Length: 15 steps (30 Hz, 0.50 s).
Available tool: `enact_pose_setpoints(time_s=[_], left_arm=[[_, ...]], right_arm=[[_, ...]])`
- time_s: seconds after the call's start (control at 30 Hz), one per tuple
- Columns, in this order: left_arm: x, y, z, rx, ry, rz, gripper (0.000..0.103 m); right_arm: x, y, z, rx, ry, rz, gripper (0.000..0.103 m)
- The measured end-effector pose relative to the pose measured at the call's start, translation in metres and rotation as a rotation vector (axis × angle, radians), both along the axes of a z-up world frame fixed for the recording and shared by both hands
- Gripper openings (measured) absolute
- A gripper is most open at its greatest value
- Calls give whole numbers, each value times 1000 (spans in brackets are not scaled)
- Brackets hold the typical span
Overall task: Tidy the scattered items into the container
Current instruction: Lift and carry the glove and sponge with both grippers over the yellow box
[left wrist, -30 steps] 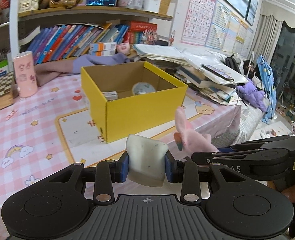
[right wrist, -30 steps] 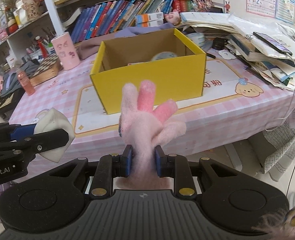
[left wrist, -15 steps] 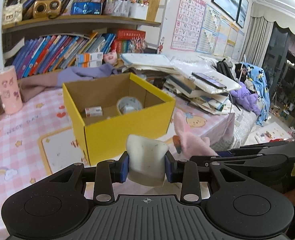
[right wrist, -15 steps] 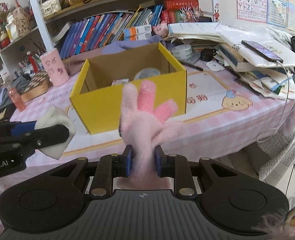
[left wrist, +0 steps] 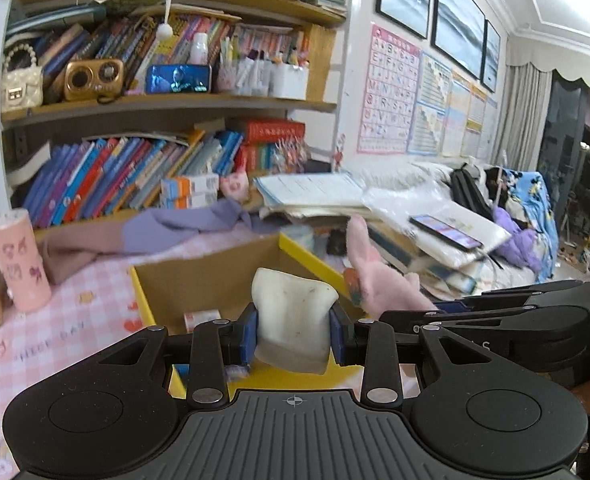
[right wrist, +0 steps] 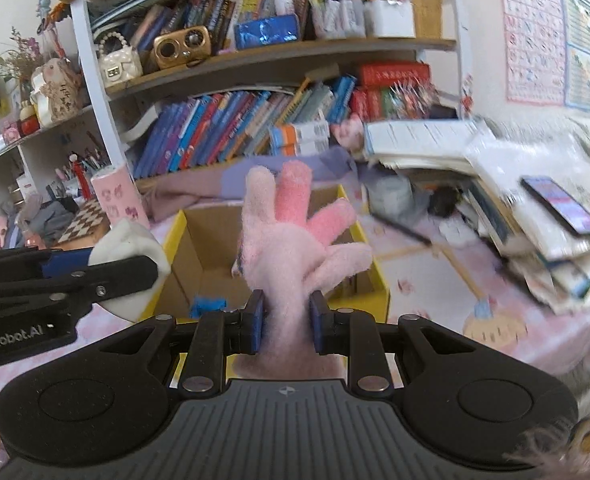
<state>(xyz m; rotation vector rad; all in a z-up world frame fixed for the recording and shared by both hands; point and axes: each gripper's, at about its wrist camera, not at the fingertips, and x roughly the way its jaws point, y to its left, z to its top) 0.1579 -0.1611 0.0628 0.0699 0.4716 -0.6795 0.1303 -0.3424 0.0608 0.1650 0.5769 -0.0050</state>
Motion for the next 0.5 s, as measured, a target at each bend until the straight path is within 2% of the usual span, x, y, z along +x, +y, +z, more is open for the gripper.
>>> enact_pose_setpoints(time_s=[0.2, 0.5], left_arm=[[31, -19, -5, 31, -6, 67, 34], [61, -39, -32, 138, 45, 187, 34]], right_arm=[[48, -12, 0, -25, -2, 76, 22], [113, -18, -22, -38, 62, 222, 23]])
